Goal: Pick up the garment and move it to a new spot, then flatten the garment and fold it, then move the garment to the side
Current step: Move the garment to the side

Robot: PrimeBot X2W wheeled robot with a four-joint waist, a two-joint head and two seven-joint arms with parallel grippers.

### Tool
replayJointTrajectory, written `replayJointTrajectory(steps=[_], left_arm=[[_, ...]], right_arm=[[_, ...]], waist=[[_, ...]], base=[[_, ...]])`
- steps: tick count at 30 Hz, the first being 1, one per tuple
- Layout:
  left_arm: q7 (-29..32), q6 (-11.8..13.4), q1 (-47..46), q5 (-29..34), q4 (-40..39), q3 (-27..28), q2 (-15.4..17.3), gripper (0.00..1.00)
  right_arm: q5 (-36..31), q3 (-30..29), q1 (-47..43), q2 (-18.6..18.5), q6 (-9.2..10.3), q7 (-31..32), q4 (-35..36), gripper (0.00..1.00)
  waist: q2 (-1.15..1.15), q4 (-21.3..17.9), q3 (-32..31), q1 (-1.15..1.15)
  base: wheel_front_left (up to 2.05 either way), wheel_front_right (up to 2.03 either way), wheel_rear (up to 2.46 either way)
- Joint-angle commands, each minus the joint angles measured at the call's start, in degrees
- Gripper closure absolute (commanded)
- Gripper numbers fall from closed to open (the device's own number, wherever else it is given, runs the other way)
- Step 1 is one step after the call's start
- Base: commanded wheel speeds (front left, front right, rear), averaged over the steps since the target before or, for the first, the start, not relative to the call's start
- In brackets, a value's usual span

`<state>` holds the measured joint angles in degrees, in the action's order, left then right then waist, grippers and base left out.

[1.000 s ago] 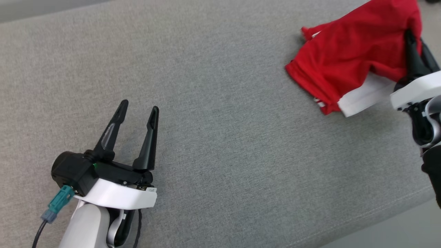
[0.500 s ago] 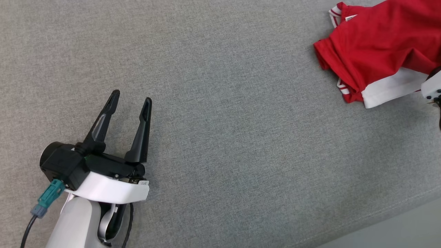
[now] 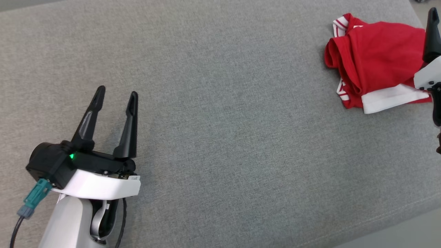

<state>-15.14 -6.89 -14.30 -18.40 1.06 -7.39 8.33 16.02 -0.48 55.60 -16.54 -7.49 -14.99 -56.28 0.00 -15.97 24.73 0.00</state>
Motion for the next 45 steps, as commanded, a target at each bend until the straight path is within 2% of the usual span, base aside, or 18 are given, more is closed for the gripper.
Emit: replayJointTrajectory(steps=[1,6,14,25,37,45], left_arm=[[0.03,0.20,0.88,-0.51,-0.31,1.27,-0.16,0.00],[0.02,0.02,2.17,-0.72,-0.46,4.12,-1.15,0.00],[0.03,-0.03,4.68,-0.03,-0.14,7.08,-2.93,0.00],[0.03,1.85,9.50,0.59,2.47,10.48,-4.59,0.00],[0.03,3.88,12.94,1.35,4.85,10.14,-5.24,0.00],[0.03,5.41,15.42,0.94,5.47,8.95,-5.31,0.00]], right_arm=[[-0.57,0.00,-2.22,0.26,-0.01,-0.25,3.48,0.00],[1.76,2.40,-7.71,1.82,-0.01,-0.23,11.13,0.00],[5.89,6.21,-16.36,1.01,-0.01,-0.14,20.80,0.00],[11.69,9.85,-31.99,2.56,-0.01,0.16,34.64,0.00],[7.28,8.68,-43.92,6.83,-0.01,-0.23,38.35,0.00],[5.26,7.73,-48.08,8.59,-0.01,-0.24,40.84,0.00]], waist=[[0.00,1.21,-2.38,0.00],[0.00,3.47,-6.39,0.00],[0.00,6.97,-11.92,0.00],[0.00,10.94,-17.23,0.00],[0.00,14.41,-19.45,0.00],[0.00,14.75,-21.30,0.00]], base=[[0.00,0.00,0.00],[0.00,0.00,0.00],[0.00,0.00,0.00],[0.00,0.00,0.00],[0.00,0.00,0.00],[0.00,0.00,0.00]])
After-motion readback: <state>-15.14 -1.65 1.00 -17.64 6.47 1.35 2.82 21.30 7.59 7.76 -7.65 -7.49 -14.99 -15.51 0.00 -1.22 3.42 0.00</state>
